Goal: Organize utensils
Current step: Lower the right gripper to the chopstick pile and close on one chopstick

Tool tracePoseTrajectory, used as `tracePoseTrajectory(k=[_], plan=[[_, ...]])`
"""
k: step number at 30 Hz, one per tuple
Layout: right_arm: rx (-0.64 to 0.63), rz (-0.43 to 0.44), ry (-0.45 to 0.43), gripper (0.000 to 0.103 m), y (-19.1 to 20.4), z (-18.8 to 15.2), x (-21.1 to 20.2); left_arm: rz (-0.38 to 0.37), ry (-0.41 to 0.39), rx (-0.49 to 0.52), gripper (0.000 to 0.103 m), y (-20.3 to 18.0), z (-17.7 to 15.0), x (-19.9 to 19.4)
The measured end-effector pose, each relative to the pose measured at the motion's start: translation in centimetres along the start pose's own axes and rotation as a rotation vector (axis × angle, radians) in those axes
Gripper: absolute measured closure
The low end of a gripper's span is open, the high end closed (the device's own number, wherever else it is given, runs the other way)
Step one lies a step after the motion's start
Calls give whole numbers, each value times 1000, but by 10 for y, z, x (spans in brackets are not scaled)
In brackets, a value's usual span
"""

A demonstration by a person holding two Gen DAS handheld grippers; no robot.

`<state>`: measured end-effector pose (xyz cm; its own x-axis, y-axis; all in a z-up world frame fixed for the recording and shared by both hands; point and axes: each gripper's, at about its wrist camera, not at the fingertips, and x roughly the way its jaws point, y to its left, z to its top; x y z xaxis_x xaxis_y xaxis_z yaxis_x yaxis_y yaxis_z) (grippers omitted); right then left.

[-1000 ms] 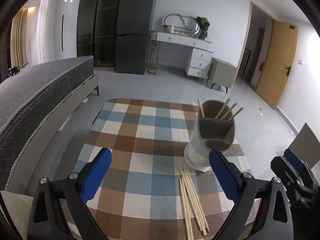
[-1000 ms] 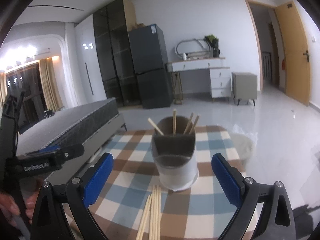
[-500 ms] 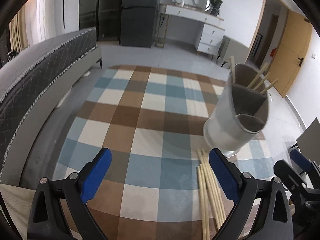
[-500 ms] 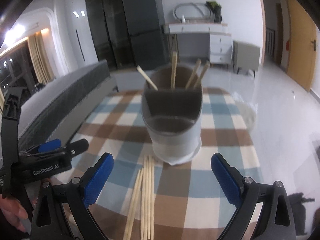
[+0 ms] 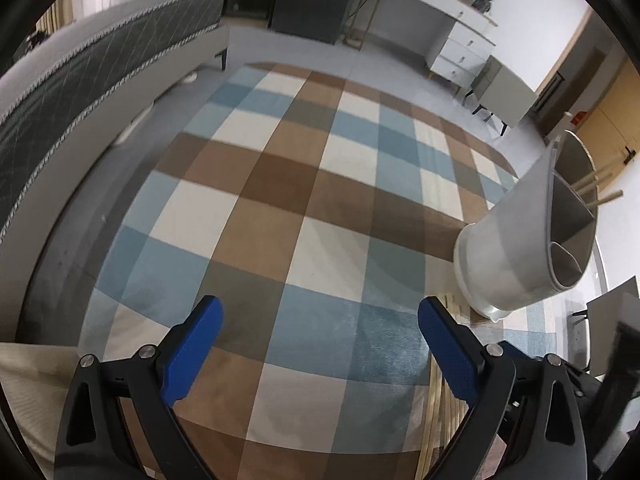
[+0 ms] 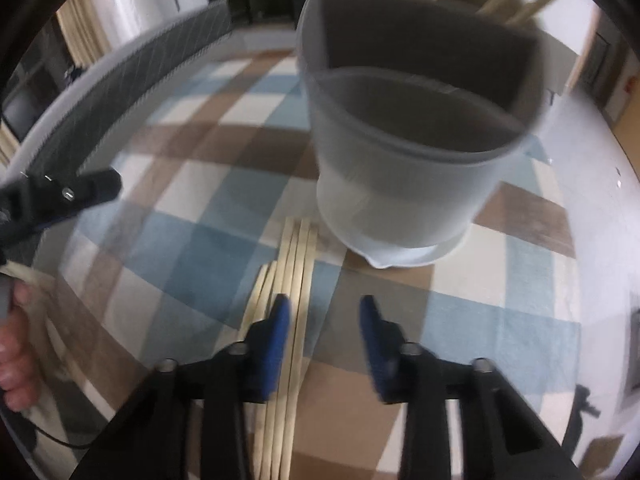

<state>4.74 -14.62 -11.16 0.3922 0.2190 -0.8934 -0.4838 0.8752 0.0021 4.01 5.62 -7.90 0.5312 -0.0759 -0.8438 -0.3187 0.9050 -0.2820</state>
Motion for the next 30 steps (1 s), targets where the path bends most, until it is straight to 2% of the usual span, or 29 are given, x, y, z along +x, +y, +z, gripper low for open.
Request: tracePoseTrajectory(k=[6,11,13,15,19,25,30], plan=[[-9,-5,53,80,4,4,16,-12,25,-25,8,8,1,1],[-5,-9,57,81,4,6,17,-11,45,-49,8,15,3,5],[0,-7,67,86,4,5,14,-4,48,-51,8,17,3,4],[-3,-12,80,95,3,5,13,-8,48,-56,8,18,4,4],[12,5,87,99,-1,4,10,-12,41,-57,8,18,4,1],[-71,-46,84,96,14,6,16,-14,32,-59,8,21,6,-1],[-102,-65,106,99,18,8,16,-18,27,-71,8,24,7,-5]])
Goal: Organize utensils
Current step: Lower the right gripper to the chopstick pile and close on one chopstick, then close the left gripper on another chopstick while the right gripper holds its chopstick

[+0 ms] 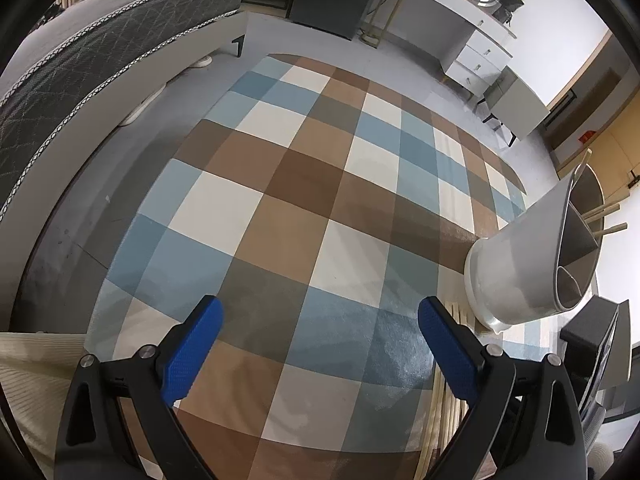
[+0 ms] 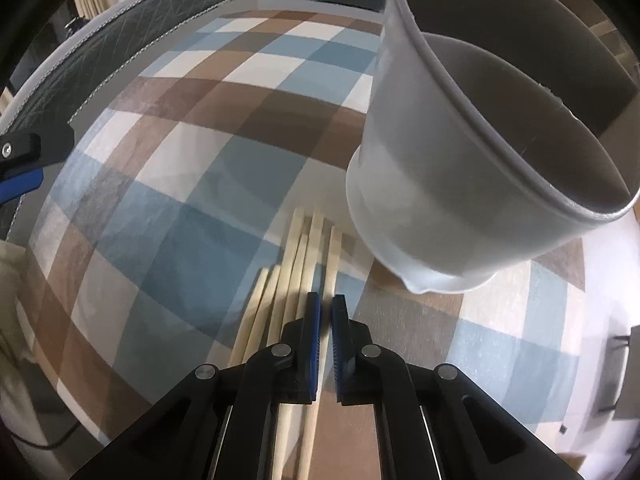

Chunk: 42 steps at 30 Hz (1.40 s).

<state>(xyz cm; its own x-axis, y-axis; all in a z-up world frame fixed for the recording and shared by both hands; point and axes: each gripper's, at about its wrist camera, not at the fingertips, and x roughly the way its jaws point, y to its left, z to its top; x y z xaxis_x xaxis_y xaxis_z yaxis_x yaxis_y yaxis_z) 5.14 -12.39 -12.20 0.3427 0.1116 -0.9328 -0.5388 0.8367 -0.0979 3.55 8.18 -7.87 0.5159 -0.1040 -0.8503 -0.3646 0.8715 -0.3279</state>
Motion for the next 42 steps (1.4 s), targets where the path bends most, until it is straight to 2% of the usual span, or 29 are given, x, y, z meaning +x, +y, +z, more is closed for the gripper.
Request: tracePoseTrajectory(k=[7,16,20,23,27,30,34,38,42], plan=[[5,27,83,98,-1,-25,-9,-30,2,-8,8,-1,1,-6],[-11,-12,47,93,8,3,3,-16,11,-13,8,6,5,-4],[-38,-21,30,98,15,11,6,-12,24,-12,8,6,5,-1],[-10,7,15,98,11,10,4,6,35,31,8,-2,2,3],[106,49,-82,98,-12,6,-15,7,86,112,8,-21,-9,14],[229,109,-201,98,-36,-1,-44,-11,153,189,8,-40,-22,27],[348,141,-356,98,-60,-13,-81,11,228,287,8,-64,-44,47],[511,179,-454,98,-90,-30,-100,65,251,329,8,-72,-57,61],[599,154,-544,98,-111,-51,-121,79,242,363,8,-75,-64,63]])
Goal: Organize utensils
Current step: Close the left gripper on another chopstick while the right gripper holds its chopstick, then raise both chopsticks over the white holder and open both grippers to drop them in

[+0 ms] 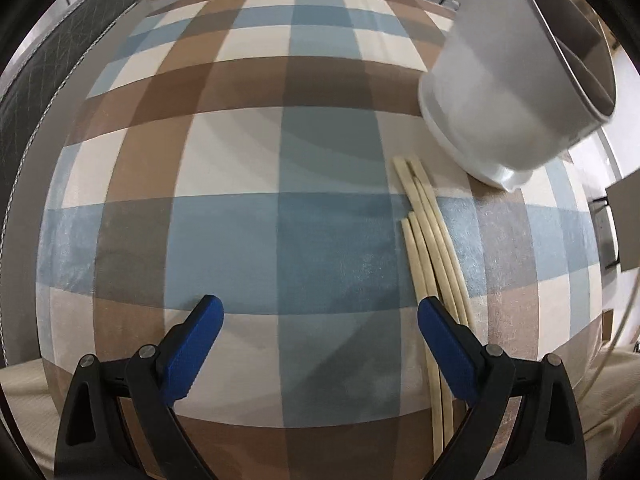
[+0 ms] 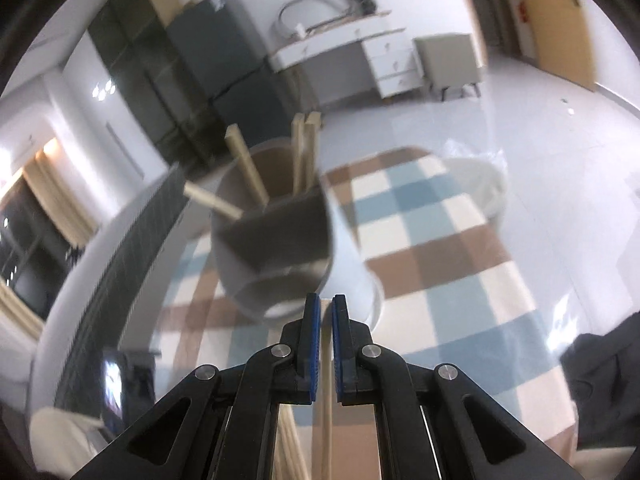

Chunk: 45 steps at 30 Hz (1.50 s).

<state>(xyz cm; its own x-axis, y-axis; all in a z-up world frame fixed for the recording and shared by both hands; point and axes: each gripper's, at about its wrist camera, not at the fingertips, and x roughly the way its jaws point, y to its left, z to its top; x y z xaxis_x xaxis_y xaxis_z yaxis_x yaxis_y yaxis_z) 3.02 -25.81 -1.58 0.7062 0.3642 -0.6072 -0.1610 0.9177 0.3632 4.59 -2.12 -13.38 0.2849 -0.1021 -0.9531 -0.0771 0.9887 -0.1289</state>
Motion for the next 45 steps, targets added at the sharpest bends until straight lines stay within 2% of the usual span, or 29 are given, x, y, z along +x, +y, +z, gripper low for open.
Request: tracePoseTrajectory(k=[4,9,15,19,21,23,25,27,28,29,30,32,36,40,42,45], plan=[[33,-4,-84,98,-7,7,-20,15,-11,29,8,-7,-6,0],[33,7,-92,98,-3,8,-18,35,-29,56,7,-15,-11,0],[39,26,-110,98,0,9,-23,77,36,50,6,-13,-8,5],[49,33,-115,98,-1,10,-26,77,49,38,9,-15,-4,5],[48,37,-119,98,0,10,-27,74,49,33,17,-15,-3,3],[45,37,-126,98,0,11,-29,75,51,29,32,-18,5,0],[48,44,-133,98,-1,11,-31,73,53,37,62,-26,13,-5],[50,49,-145,98,-2,13,-34,83,60,43,72,-33,18,-4],[49,51,-153,98,-3,13,-36,111,69,24,78,-36,22,-3],[49,55,-162,98,-3,14,-39,100,78,6,87,-37,23,-3],[48,58,-168,98,-4,15,-40,76,87,-11,99,-39,27,0],[38,54,-182,98,-4,15,-44,98,80,-27,101,-41,29,0],[26,52,-191,98,-5,16,-47,58,26,-65,102,-34,29,-5],[29,69,-196,98,-7,18,-48,0,-57,-88,102,-24,24,-30],[16,69,-204,98,-3,17,-49,-30,-130,-83,102,-21,20,-52],[-18,72,-220,98,5,15,-51,-53,-189,-68,102,-22,17,-75]])
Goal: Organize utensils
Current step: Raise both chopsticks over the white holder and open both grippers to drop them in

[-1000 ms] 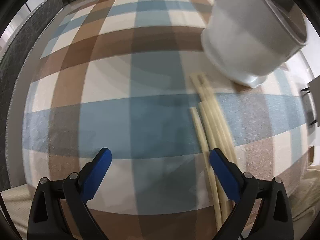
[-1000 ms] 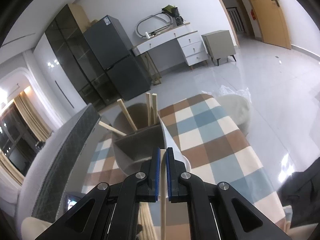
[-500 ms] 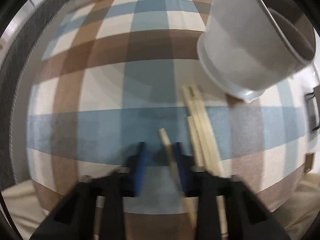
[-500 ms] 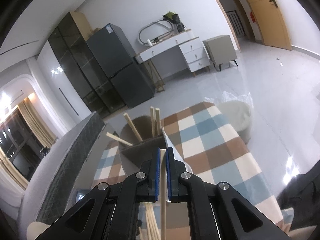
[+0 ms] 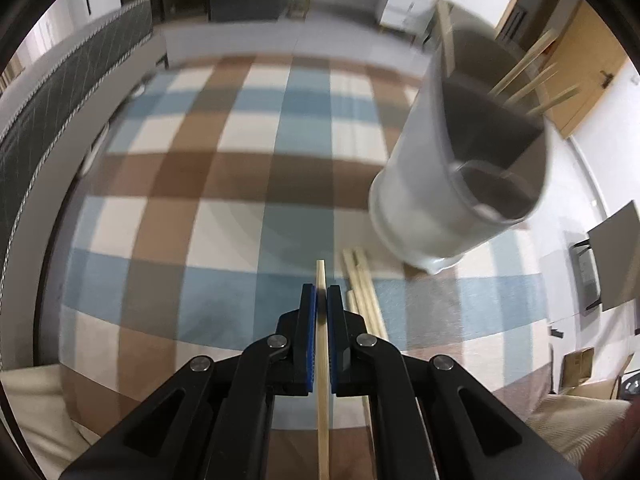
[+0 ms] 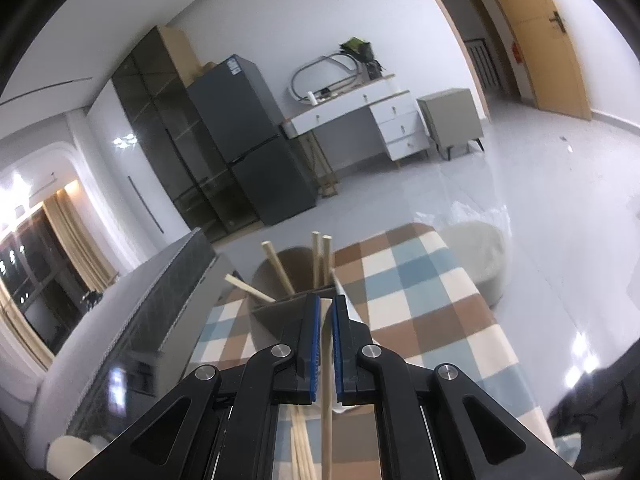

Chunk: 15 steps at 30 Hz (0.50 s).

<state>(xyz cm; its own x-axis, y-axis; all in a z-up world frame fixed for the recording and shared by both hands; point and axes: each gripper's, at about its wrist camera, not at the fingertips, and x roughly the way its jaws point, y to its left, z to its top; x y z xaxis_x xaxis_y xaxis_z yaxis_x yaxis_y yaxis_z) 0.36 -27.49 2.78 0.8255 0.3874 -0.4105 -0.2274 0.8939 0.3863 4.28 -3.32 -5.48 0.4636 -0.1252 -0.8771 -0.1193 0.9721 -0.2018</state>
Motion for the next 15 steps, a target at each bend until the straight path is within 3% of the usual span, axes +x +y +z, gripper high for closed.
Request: tracePoseTrajectory(k=[5,15], plan=[[-47,7,-30,98,10,-3,-7,-38,-54,36,103,-1,-3,-32],[-137,-24,-43,98,24,-15,-10,-53,-91,95,103,6,14,-58]])
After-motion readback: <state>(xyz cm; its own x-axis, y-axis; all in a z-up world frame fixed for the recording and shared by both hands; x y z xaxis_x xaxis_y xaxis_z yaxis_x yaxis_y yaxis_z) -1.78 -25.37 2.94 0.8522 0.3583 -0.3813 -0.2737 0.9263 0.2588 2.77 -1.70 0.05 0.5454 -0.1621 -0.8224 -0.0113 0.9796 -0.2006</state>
